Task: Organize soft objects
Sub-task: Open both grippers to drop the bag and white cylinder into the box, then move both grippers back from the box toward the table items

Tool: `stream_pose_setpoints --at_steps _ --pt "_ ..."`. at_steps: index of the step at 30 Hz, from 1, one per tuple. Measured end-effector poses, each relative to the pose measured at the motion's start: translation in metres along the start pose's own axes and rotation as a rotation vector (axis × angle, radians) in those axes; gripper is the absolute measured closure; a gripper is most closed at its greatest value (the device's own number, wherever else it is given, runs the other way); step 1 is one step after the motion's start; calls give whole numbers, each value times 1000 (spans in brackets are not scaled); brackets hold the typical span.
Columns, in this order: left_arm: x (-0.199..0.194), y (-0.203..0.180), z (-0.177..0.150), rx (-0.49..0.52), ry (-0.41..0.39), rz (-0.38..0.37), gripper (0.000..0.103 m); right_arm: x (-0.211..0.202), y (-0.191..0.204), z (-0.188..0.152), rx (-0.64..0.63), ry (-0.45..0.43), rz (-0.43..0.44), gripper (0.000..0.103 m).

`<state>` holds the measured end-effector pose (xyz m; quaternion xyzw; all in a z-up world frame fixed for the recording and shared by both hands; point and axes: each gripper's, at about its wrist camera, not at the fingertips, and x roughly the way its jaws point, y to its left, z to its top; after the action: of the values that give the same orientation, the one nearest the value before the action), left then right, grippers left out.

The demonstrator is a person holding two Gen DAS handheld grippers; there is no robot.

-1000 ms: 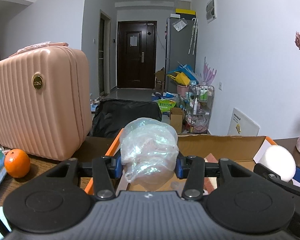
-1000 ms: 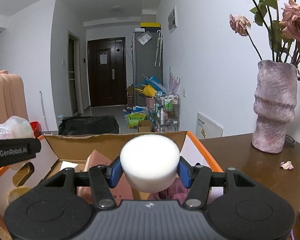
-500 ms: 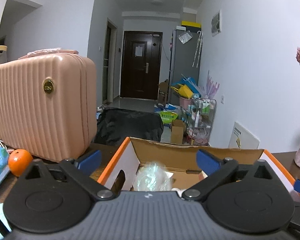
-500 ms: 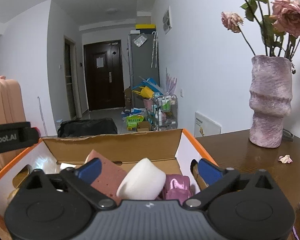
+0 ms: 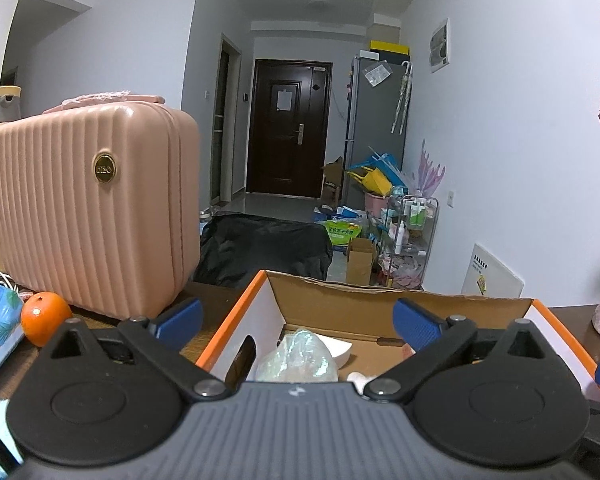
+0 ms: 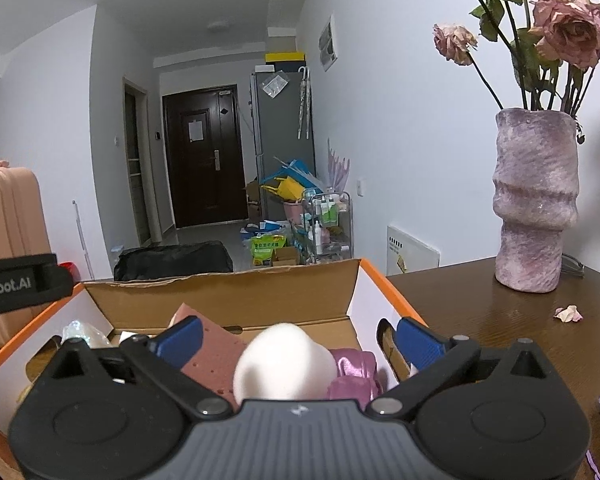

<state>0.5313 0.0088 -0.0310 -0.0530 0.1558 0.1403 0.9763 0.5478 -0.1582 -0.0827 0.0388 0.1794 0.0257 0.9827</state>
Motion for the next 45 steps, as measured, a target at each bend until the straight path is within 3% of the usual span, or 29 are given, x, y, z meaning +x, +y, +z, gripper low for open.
stream_pose_setpoints --at_steps 16,45 --pt "-23 3 -8 35 -24 -2 0 -20 -8 -6 -3 -14 11 0" --pt "-95 37 -34 40 -9 -6 0 -101 -21 -29 -31 -47 13 0"
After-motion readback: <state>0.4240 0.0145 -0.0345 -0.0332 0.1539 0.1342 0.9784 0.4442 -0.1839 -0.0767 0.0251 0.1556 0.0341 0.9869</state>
